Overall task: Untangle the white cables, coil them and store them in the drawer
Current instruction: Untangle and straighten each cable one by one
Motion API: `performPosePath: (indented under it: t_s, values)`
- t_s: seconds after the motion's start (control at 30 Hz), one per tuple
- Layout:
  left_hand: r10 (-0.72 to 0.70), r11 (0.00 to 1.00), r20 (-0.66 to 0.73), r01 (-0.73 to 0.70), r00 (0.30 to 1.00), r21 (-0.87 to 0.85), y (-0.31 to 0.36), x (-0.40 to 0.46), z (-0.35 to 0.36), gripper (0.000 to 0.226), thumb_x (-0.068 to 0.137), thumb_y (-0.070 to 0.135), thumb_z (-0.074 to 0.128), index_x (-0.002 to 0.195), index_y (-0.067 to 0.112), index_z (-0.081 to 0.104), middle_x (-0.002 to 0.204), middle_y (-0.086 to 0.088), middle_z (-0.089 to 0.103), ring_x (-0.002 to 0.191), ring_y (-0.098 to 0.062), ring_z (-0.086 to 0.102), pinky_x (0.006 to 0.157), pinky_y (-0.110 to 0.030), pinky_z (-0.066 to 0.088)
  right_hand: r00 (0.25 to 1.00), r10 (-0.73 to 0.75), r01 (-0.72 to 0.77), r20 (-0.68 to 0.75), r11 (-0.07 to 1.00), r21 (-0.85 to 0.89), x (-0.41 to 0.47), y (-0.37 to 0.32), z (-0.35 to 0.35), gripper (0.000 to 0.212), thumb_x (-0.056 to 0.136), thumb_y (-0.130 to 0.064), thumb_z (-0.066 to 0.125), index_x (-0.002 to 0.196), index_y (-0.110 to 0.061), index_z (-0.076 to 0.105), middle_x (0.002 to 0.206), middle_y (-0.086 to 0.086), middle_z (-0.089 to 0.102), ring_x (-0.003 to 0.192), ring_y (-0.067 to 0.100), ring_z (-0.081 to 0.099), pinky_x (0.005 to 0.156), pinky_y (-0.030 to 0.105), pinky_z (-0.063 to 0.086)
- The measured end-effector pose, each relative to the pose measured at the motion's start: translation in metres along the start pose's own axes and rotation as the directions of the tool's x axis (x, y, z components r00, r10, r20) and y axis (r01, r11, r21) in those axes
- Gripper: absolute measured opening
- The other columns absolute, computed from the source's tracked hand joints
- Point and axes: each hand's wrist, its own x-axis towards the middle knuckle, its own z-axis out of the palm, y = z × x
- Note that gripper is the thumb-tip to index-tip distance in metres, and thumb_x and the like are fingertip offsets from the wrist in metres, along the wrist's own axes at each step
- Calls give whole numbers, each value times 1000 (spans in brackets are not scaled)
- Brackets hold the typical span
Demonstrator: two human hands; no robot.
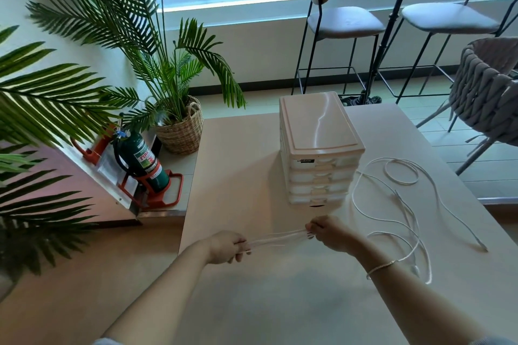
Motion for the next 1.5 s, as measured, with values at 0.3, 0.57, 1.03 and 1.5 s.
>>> performPosePath:
  t_s: [0.3,0.57,1.03,1.5]
  values:
    - [-206,971,-27,208,978,119,-41,-24,-39,22,99,26,41,103,16,59,77,6,53,69,-7,48,66,-19,40,999,-1,-1,47,999,32,0,-9,7,38,96,-17,44,59,-22,49,57,-3,43,50,8,35,47,18,28]
    - [-308,641,-207,363,929,676,-10,-18,-21,43,90,3,40,132,11,45,139,-10,42,127,-28,41,104,-36,34,999,-40,43,31,993,-114,-2,-7,17,32,98,-16,41,98,4,65,64,-10,42,61,8,41,51,9,32]
    - [110,992,-244,-123,964,-39,72,31,42,32,101,27,36,107,6,60,113,-10,64,85,-13,47,65,-19,31,995,-58,62,86,997,-46,-10,-8,-1,39,97,-21,42,59,-17,48,56,-5,45,47,6,39,47,17,30]
    - [80,981,-361,-137,929,-135,80,27,33,28,99,27,43,97,7,62,87,-10,60,77,-15,45,51,-16,30,997,-74,74,27,997,15,-19,-6,-12,44,97,-20,44,53,-21,47,51,-10,43,47,2,37,41,11,29]
